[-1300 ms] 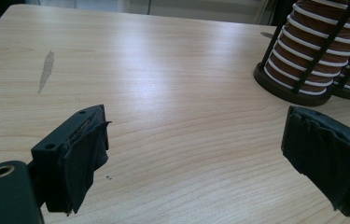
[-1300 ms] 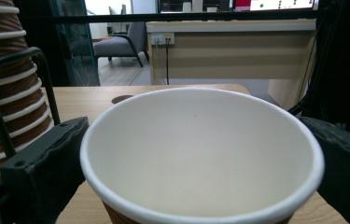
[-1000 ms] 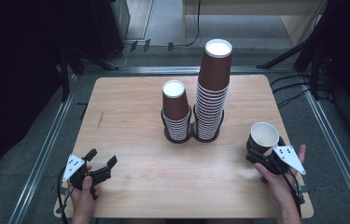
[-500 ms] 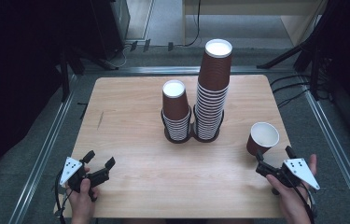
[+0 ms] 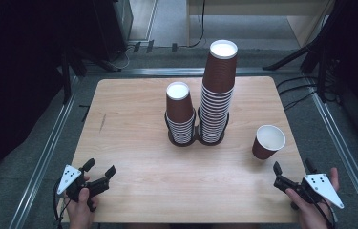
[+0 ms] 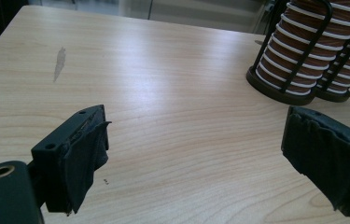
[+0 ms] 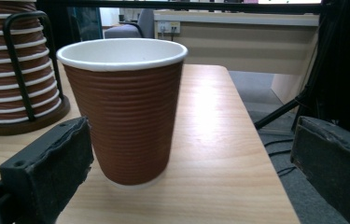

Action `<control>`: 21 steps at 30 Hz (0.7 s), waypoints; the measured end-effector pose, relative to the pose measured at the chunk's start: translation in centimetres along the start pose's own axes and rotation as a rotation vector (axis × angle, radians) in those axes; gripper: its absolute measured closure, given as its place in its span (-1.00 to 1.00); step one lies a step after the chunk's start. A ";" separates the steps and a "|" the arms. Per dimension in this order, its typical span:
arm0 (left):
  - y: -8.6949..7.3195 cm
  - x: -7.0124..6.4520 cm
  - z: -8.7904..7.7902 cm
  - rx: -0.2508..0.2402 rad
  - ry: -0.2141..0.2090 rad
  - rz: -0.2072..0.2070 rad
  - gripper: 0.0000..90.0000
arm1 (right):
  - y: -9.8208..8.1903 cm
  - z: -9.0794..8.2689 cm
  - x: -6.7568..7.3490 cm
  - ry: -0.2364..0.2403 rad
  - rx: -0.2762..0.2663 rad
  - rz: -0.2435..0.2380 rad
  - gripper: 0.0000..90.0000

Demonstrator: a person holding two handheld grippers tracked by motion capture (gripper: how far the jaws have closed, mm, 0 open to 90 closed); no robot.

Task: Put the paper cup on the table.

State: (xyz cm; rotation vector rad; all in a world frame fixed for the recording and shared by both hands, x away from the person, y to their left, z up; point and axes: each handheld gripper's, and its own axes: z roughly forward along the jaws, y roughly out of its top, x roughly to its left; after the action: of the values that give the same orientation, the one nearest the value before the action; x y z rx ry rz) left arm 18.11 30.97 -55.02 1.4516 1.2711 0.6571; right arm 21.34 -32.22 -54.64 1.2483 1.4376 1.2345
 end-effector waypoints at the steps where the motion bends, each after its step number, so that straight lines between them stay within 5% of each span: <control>1: 0.0 0.0 -0.1 -0.001 0.000 0.000 -0.83 | 0.0 -0.1 -0.1 -0.004 0.000 0.000 -1.00; 10: 0.0 -0.1 -0.3 0.020 0.023 0.023 -0.83 | -0.1 -1.8 -1.2 -0.027 -0.003 0.011 -1.00; 21: 0.0 0.4 -0.2 0.018 0.010 -0.022 -0.83 | -0.4 -2.3 -0.9 -0.014 0.009 0.006 -1.00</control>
State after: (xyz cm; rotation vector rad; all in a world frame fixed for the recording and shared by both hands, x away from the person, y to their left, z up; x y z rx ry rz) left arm 18.09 31.41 -55.07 1.4487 1.3023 0.6409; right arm 19.21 -33.45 -54.70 1.2656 1.4314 1.2225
